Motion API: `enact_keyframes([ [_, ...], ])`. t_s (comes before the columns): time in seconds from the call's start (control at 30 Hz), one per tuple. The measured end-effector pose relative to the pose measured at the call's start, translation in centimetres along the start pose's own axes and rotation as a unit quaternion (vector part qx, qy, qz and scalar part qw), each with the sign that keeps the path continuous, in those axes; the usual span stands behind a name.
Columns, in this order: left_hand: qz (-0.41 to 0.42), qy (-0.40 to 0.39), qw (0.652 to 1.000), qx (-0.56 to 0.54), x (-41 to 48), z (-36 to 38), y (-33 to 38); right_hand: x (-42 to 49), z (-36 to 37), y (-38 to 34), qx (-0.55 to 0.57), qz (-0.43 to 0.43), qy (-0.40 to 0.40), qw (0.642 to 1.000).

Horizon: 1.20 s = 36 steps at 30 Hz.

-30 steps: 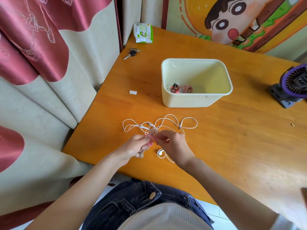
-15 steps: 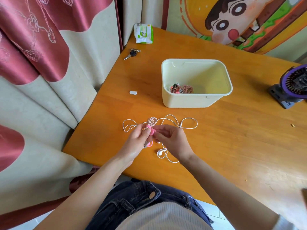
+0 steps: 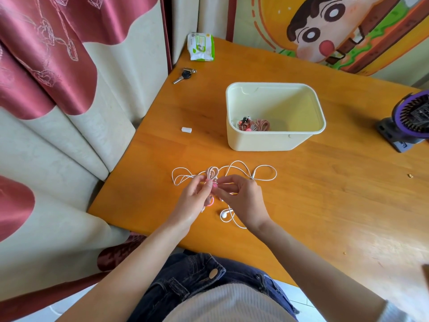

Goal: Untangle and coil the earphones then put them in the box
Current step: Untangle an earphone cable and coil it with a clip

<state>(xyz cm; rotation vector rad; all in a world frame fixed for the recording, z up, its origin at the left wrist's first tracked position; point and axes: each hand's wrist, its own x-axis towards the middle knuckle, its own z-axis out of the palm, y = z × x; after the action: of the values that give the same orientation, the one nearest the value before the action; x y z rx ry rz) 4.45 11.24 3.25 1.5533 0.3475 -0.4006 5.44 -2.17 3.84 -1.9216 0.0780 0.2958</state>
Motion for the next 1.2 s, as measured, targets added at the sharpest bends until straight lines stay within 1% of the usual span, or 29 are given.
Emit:
enact_keyframes([
  [0.07,0.007,0.001,1.0,0.025,0.1,-0.4,-0.1,-0.1,-0.1,0.0,-0.018,-0.013,-0.027,0.999],
  [0.2,0.017,-0.03,0.99,0.139,0.4,-1.6,-0.2,0.6,-0.8,0.1,-0.067,-0.026,-0.044,0.996],
  [0.27,0.03,-0.044,0.977,0.209,0.3,-1.8,-0.1,1.0,-1.0,0.1,-0.113,-0.023,-0.091,0.989],
  [0.33,0.041,-0.057,0.968,0.24,0.1,-1.7,0.2,1.2,-1.1,0.0,-0.137,-0.02,-0.137,0.981],
  [0.47,0.038,-0.058,0.97,0.231,0.0,-2.0,0.5,1.3,-1.4,-0.4,-0.112,-0.021,-0.123,0.986],
  [0.63,0.058,-0.038,0.958,0.28,0.2,-2.2,0.4,1.1,-1.1,-0.7,-0.085,-0.002,-0.105,0.991],
  [0.7,0.056,-0.019,0.965,0.256,0.5,-2.2,0.3,1.0,-1.1,-0.8,-0.085,-0.002,-0.084,0.993],
  [0.73,0.045,0.001,0.977,0.208,0.6,-2.3,0.4,1.0,-1.3,-0.7,-0.089,-0.005,-0.07,0.994],
  [0.77,0.025,0.029,0.99,0.134,0.7,-2.4,0.5,1.1,-1.6,-0.7,-0.092,-0.01,-0.058,0.994],
  [0.8,0.006,0.061,0.996,0.062,0.7,-2.7,0.8,1.2,-1.9,-0.7,-0.097,-0.016,-0.049,0.994],
  [0.83,0.004,0.089,0.995,0.033,0.7,-3.2,1.0,1.4,-2.2,-0.7,-0.098,-0.018,-0.046,0.994],
  [0.87,0.016,0.098,0.994,0.048,0.7,-3.6,1.2,1.5,-2.5,-0.7,-0.097,-0.018,-0.048,0.994],
  [0.9,0.034,0.083,0.992,0.083,0.7,-3.8,1.4,1.5,-2.6,-0.7,-0.095,-0.018,-0.052,0.994],
  [1.0,0.089,-0.024,0.982,0.167,0.5,-3.3,1.8,1.3,-2.3,-1.3,-0.085,-0.023,-0.085,0.992],
  [1.03,0.098,-0.042,0.977,0.183,0.5,-3.0,1.8,1.3,-2.1,-1.6,-0.082,-0.028,-0.099,0.991],
  [1.1,0.114,-0.054,0.971,0.204,0.5,-2.5,1.7,1.3,-1.9,-2.0,-0.065,-0.026,-0.116,0.991],
  [1.2,0.132,-0.056,0.972,0.187,0.6,-2.6,1.8,1.5,-2.1,-2.2,-0.03,0.002,-0.115,0.993],
])
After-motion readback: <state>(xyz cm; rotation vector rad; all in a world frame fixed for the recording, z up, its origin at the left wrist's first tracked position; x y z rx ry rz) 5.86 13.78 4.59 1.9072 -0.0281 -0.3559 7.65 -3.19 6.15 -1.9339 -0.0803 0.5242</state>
